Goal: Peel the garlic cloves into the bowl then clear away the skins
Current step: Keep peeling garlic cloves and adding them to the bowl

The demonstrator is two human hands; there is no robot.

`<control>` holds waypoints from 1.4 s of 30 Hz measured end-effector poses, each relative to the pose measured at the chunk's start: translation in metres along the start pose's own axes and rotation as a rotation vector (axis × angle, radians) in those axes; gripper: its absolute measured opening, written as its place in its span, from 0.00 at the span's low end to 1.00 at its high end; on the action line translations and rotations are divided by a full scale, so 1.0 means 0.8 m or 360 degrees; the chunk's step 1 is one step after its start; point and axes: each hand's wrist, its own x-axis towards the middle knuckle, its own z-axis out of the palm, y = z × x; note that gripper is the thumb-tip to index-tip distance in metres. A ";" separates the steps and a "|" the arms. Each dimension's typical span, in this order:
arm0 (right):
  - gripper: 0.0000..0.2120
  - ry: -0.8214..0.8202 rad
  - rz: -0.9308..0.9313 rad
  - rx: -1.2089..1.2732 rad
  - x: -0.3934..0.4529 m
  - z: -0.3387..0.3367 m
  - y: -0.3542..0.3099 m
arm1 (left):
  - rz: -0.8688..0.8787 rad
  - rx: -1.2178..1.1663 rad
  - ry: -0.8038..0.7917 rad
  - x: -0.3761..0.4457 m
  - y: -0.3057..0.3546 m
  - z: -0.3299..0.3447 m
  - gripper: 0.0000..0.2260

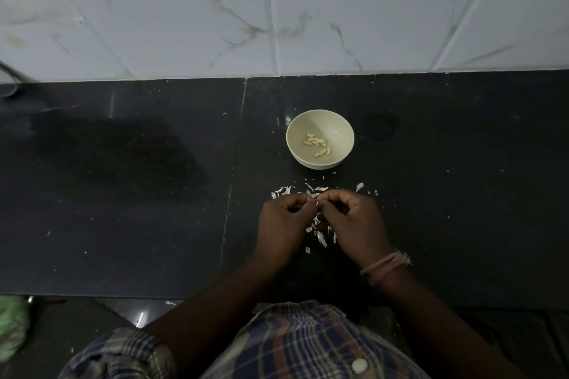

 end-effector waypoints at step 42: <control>0.07 0.0262 0.0388 0.0660 0.007 0.028 -0.013 | -0.0385 -0.0818 -0.0127 0.016 -0.005 0.009 0.05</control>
